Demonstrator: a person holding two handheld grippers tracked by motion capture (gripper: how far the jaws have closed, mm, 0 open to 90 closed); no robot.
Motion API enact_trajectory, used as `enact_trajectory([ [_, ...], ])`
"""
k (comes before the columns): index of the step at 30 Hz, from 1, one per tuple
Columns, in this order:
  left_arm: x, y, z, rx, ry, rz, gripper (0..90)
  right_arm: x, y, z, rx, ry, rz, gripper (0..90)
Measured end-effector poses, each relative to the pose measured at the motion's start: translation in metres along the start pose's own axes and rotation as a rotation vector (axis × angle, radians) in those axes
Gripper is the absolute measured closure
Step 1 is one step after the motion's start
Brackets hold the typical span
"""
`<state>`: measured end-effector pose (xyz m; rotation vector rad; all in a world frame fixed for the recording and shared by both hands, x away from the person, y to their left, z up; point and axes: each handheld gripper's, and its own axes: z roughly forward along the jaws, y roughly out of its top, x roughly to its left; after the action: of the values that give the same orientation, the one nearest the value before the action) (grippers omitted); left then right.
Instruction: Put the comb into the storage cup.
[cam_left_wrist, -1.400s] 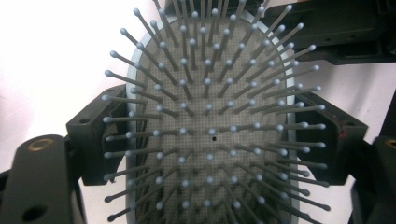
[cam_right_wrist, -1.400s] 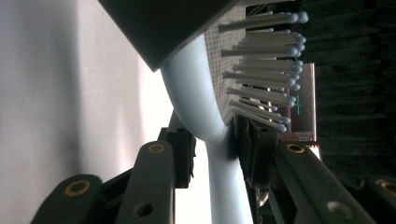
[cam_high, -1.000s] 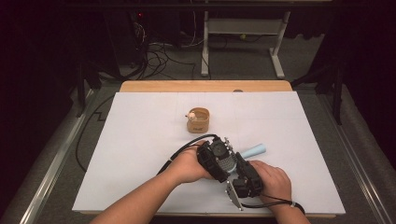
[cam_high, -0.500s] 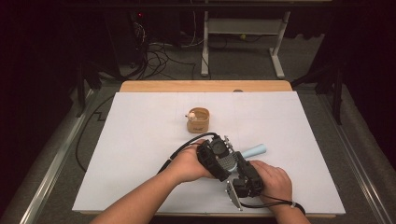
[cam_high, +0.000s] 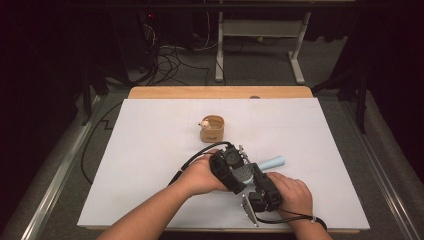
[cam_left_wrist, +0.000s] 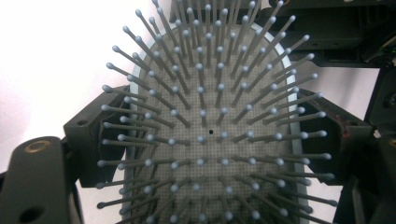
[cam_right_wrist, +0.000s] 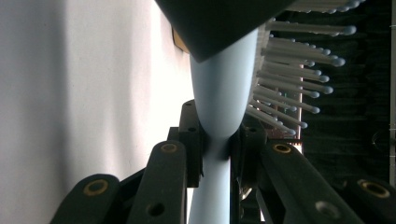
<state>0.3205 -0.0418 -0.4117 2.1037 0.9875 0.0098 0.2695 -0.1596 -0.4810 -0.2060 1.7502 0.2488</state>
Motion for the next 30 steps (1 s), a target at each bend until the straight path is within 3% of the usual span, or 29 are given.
enact_trajectory([
  [6, 0.0, 0.002, -0.003, -0.027, -0.009, -0.009, 13.6, 0.001, 0.0, 0.001, 0.008, 0.009, 0.003, 78.0],
  [8, 0.001, 0.002, -0.004, -0.025, -0.003, -0.007, 12.0, 0.0, -0.001, 0.001, 0.015, 0.016, -0.011, 78.0],
  [18, 0.009, -0.001, -0.013, -0.025, 0.01, -0.007, 2.3, -0.001, -0.003, 0.001, 0.035, 0.01, 0.01, 78.0],
  [30, 0.026, -0.011, -0.03, -0.018, 0.0, -0.045, 0.7, -0.001, -0.01, 0.002, 0.058, 0.01, 0.003, 77.9],
])
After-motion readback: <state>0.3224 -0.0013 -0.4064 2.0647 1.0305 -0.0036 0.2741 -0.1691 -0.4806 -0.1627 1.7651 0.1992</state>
